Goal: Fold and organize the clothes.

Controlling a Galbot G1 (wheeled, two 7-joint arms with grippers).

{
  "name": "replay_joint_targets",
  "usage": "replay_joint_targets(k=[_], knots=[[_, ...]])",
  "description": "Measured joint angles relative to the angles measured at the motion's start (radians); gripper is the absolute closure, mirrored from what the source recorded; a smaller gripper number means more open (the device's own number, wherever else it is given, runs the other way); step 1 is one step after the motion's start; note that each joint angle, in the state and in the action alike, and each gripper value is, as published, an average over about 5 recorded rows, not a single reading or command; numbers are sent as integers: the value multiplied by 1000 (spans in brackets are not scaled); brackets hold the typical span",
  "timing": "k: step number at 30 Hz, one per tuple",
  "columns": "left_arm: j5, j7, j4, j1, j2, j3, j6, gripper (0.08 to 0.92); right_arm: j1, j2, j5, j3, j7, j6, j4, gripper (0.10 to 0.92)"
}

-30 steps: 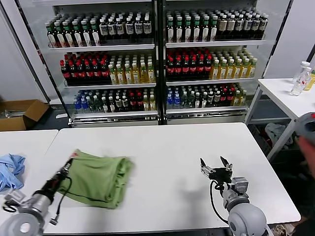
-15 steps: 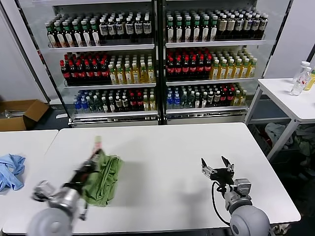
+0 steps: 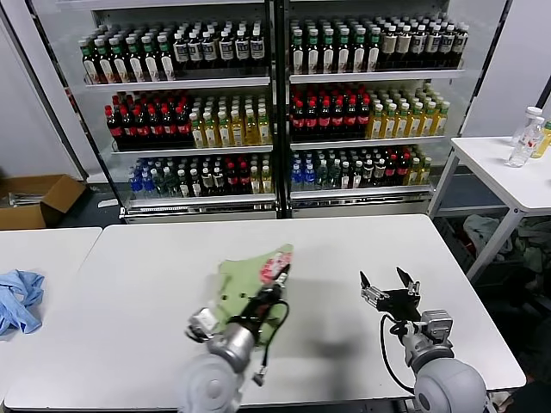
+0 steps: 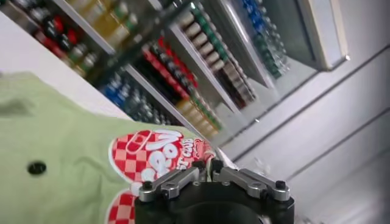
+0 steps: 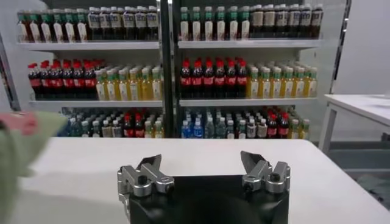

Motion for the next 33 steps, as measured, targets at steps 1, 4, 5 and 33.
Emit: replay_joint_targets(k=[1, 4, 5, 33], knots=[[1, 0, 14, -8, -6, 14, -4, 893, 1, -1, 0, 1, 0, 0, 0, 203], [5, 1, 55, -32, -16, 47, -14, 875, 5, -7, 1, 4, 0, 0, -1, 203], [7, 2, 67, -39, -17, 54, -16, 862, 6, -9, 2, 5, 0, 1, -1, 203], [288, 59, -89, 147, 90, -87, -107, 179, 98, 81, 40, -145, 14, -49, -179, 203]])
